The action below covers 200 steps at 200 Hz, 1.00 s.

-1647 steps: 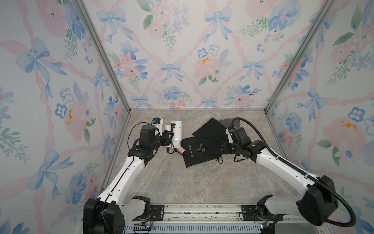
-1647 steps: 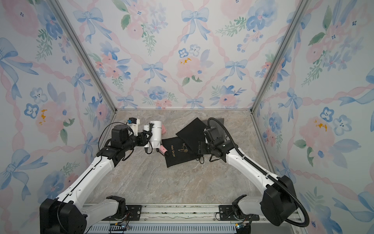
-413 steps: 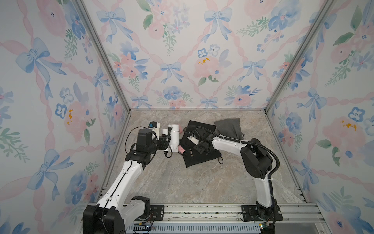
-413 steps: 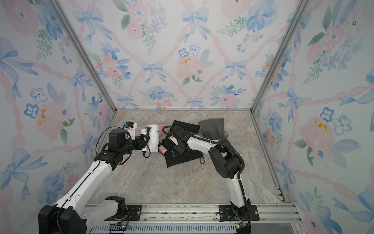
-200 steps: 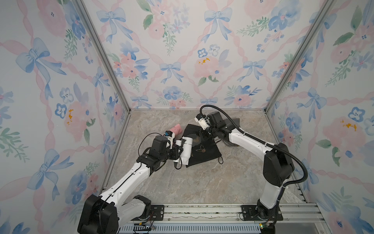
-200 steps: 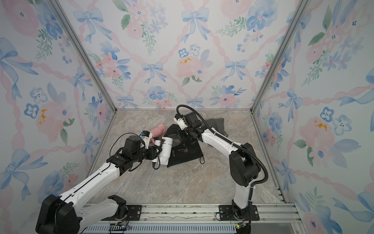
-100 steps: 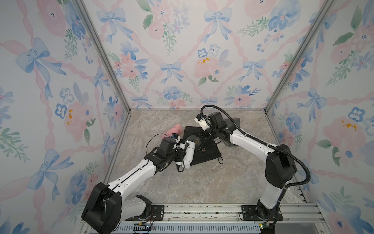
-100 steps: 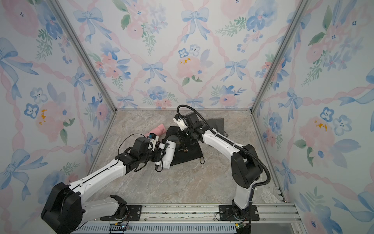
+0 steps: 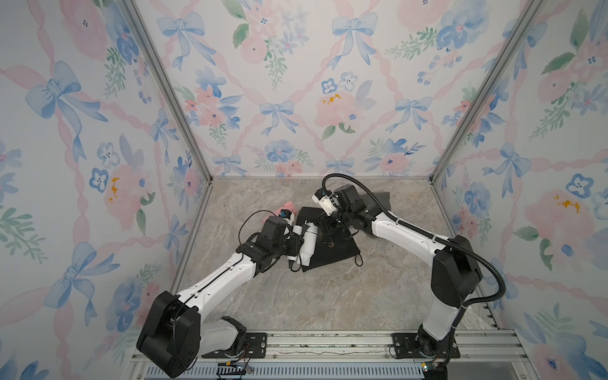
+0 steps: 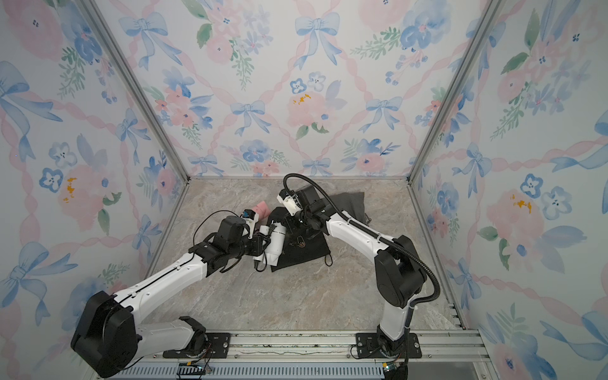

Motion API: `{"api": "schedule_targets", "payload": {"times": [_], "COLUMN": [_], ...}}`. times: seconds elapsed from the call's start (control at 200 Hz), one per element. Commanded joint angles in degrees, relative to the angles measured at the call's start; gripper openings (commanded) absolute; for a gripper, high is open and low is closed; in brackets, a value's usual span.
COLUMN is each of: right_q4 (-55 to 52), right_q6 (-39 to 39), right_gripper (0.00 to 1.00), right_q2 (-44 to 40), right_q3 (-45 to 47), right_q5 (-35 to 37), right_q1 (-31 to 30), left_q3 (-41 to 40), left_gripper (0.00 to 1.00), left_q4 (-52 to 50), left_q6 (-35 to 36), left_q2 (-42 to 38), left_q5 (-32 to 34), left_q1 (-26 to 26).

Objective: Pack away hair dryers
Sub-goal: Place the hair dryer in the drawstring bag.

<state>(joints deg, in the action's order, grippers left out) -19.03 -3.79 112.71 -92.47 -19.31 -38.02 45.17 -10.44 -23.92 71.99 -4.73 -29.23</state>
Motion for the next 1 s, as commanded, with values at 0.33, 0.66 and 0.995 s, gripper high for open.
{"api": "schedule_targets", "payload": {"times": [0.33,0.66,0.995], "right_q4": [-2.24,-4.24,-5.16], "right_q6": [-6.1,-4.92,-3.28], "right_gripper": [0.01,0.0,0.0], "right_q2": [2.78,2.41,0.41], "right_q3": [-7.69,-7.63,-4.55], "right_q5": [-3.34,-4.75,-4.51], "right_q1": [-1.07,-2.18,-3.11], "left_q3": [4.11,8.37,12.91], "left_gripper": [0.06,0.06,0.06], "left_q4": [2.14,0.0,-2.39], "left_q6": [3.71,4.83,5.61], "left_q2": [0.26,2.3,3.73], "left_q5": [-2.68,-1.6,-1.91], "left_q1": [-0.26,-0.21,2.61]}}
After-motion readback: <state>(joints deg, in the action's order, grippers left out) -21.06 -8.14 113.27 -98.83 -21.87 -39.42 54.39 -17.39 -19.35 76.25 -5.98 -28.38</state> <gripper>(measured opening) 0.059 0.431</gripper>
